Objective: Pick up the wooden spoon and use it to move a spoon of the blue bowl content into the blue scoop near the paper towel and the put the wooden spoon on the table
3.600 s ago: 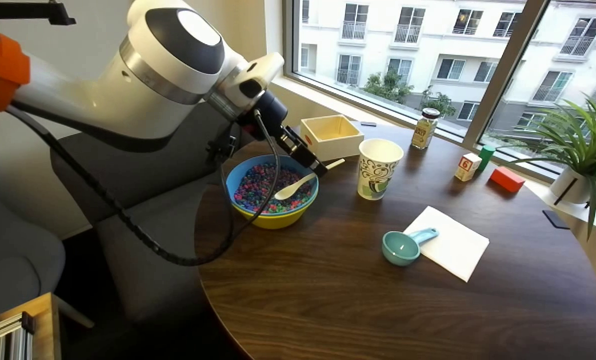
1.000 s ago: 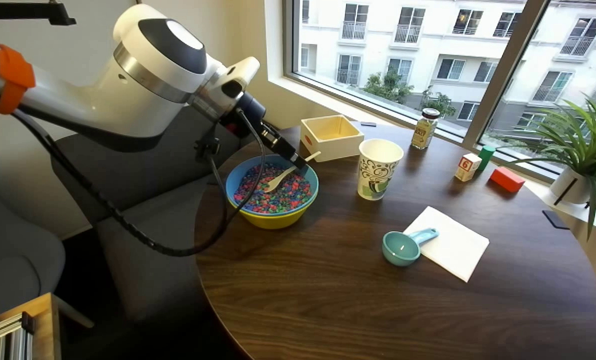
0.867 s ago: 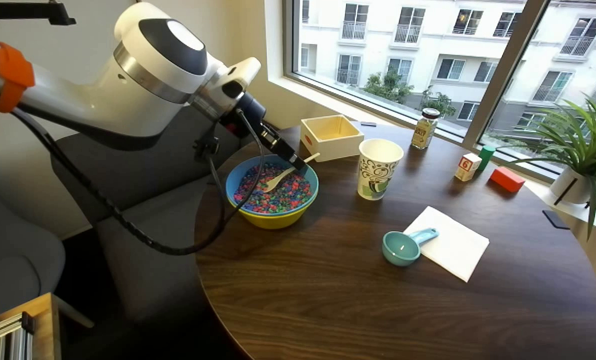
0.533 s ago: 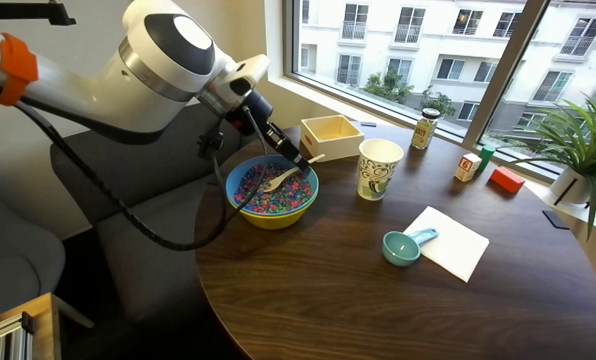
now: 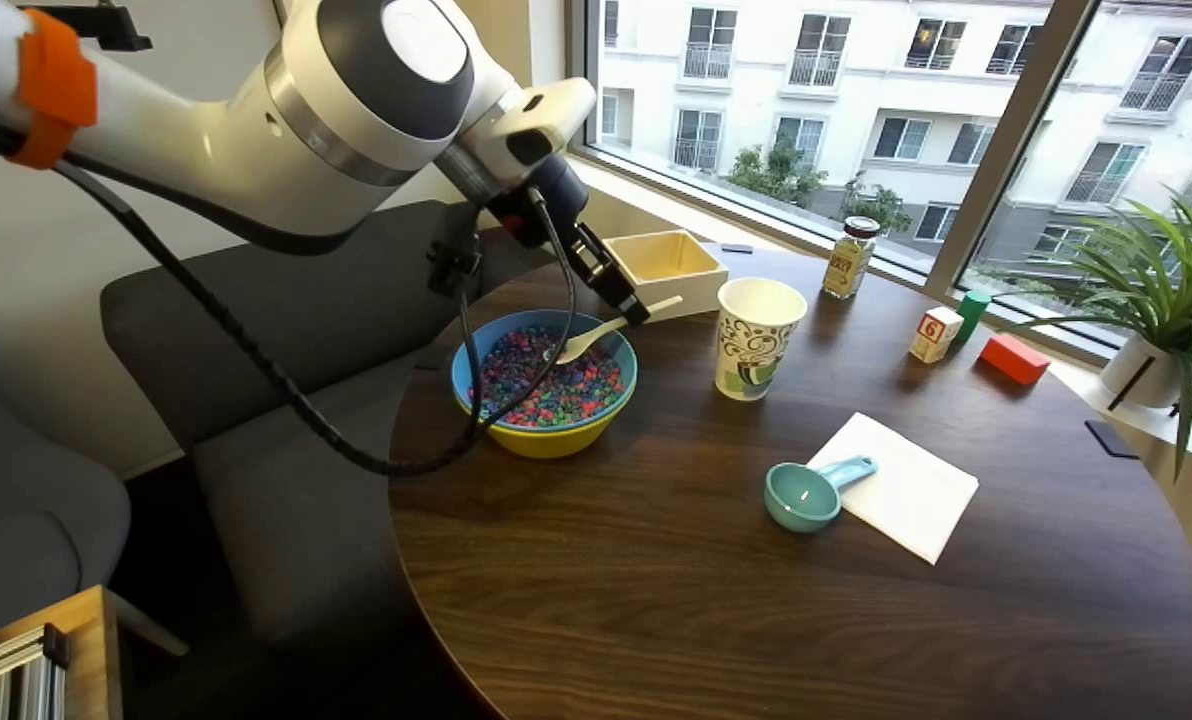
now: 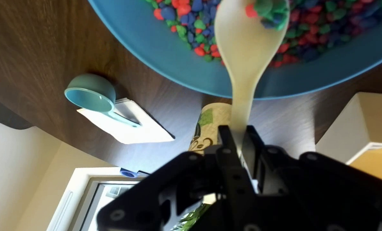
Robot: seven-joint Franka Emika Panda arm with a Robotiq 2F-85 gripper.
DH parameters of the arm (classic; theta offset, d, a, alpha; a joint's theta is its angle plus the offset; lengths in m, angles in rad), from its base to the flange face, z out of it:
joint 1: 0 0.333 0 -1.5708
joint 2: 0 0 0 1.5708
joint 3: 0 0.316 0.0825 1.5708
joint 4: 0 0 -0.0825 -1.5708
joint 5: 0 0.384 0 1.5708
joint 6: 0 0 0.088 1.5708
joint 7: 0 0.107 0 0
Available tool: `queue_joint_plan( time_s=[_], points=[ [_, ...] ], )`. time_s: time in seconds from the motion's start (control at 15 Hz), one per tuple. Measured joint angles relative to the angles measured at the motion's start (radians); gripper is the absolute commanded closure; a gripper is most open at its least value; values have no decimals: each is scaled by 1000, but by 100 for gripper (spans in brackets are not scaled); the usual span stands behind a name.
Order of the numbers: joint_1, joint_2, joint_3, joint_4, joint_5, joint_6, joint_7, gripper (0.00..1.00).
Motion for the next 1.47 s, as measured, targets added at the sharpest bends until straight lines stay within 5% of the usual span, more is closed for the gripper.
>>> queue_joint_plan(
  time_s=[0.93,1.0,1.33,1.47],
  points=[
    [-108,-10,-124,94,6,-2,-36,97],
    [-117,-9,-133,99,6,-2,-35,87],
    [-127,-8,-140,104,33,-2,-43,87],
    [-127,-7,-140,104,33,-2,-43,97]
  ],
)
